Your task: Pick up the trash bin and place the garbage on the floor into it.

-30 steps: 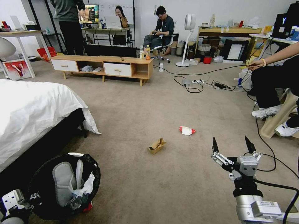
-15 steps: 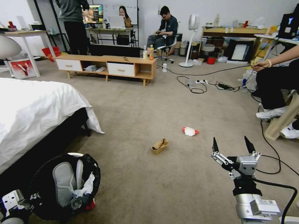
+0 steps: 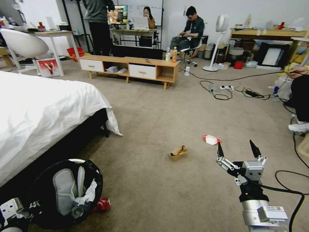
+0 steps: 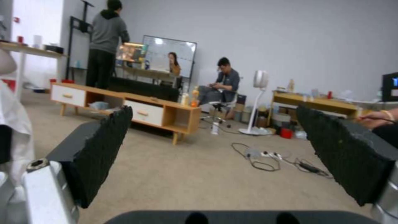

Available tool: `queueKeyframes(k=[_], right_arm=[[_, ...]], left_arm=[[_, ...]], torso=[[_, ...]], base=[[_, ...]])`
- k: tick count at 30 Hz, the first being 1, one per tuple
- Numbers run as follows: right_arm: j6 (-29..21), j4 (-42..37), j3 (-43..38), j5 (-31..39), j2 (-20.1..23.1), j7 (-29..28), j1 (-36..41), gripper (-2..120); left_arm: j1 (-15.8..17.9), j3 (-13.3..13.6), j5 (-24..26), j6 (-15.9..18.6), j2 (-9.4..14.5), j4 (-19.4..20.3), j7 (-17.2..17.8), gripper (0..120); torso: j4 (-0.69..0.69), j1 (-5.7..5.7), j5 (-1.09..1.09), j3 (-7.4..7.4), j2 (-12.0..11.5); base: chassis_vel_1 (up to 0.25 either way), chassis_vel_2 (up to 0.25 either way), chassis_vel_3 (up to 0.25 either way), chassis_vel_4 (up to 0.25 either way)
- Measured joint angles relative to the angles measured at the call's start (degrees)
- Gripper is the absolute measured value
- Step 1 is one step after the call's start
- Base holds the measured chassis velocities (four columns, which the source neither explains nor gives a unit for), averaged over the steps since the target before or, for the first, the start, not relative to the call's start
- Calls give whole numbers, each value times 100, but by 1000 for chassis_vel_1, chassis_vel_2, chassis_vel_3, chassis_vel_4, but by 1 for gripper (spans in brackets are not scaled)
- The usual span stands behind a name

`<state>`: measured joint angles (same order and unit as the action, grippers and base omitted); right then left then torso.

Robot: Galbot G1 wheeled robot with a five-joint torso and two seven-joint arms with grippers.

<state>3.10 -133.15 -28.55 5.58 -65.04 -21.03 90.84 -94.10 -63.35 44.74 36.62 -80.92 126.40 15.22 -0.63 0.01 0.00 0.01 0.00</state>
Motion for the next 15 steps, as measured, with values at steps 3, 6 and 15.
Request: queueKeyframes(k=[3,6,15], right_arm=[[6,8,-2,11,11,10,-21,100],[7,16,-5,21,16,15,-47,100],[7,23,-17,35,19,35,-65,100]], left_arm=[[-11,0,-5,-1,-15,1,0,1],[-15,1,-9,-2,-17,1,-1,1],[-48,-14,-10,-2,-28,14,-4,1]], torso=[[1,0,0,0,0],[1,0,0,0,0],[0,0,0,0,0]], base=[[48,52,60,53],[48,57,52,55],[56,52,52,59]])
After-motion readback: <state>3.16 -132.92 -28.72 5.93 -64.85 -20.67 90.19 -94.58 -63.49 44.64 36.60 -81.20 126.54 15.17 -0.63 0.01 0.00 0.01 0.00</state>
